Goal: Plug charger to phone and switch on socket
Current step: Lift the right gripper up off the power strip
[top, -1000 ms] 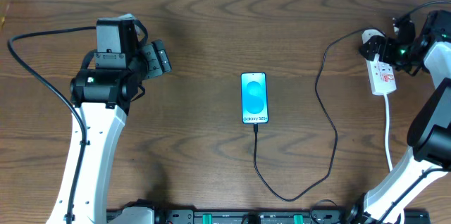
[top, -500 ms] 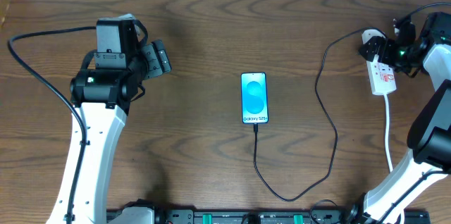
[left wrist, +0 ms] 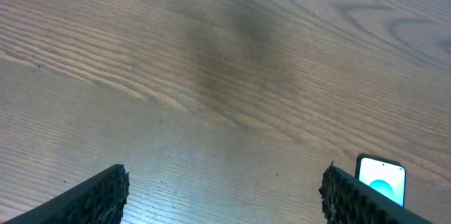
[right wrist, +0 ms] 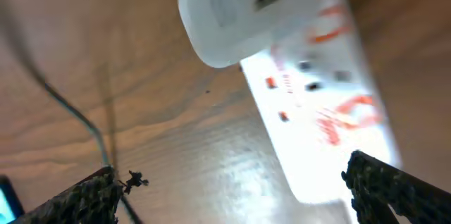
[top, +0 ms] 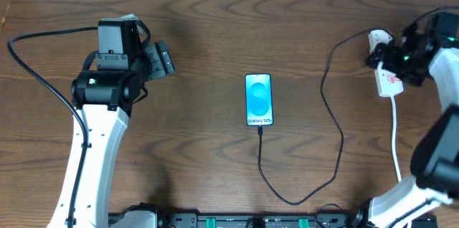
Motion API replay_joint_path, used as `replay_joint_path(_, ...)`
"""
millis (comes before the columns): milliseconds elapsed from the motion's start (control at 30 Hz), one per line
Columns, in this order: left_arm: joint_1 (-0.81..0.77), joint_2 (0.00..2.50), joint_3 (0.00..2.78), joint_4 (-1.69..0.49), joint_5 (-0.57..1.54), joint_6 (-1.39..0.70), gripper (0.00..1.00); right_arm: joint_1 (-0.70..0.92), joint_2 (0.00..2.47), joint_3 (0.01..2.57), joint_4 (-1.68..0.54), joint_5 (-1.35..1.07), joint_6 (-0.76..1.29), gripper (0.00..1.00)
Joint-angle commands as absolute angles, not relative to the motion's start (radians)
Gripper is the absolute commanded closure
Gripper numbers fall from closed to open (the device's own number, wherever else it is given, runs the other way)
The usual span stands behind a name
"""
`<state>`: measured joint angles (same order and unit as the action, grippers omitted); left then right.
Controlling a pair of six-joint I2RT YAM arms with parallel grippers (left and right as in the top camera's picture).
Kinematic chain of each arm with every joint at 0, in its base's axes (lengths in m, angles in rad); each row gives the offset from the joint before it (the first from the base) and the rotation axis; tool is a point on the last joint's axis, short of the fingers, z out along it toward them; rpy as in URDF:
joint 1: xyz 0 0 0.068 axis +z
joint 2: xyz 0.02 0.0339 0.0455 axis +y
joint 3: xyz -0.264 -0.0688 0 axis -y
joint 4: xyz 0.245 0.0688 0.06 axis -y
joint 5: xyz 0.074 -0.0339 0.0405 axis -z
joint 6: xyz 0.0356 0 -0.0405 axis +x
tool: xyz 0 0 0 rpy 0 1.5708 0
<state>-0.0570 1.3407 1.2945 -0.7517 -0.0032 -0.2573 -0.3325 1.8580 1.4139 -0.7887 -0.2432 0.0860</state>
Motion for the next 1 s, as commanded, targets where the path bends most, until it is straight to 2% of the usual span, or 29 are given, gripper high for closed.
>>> replay_joint_path(0,-0.056,1.341,1.295,-0.752,-0.015,-0.244,0.13,-0.334,1.702,1.422,-0.801,-0.155,0.15,0.01)
replay_joint_path(333,-0.056,1.341,1.295,-0.752,-0.015,-0.244,0.13,-0.334,1.475,1.422,-0.802,-0.159,0.149,0.01)
replay_joint_path(967,-0.057,1.341,1.295,-0.752,-0.015,-0.244,0.13,-0.334,1.466,1.422,-0.805,-0.159,0.149,0.01)
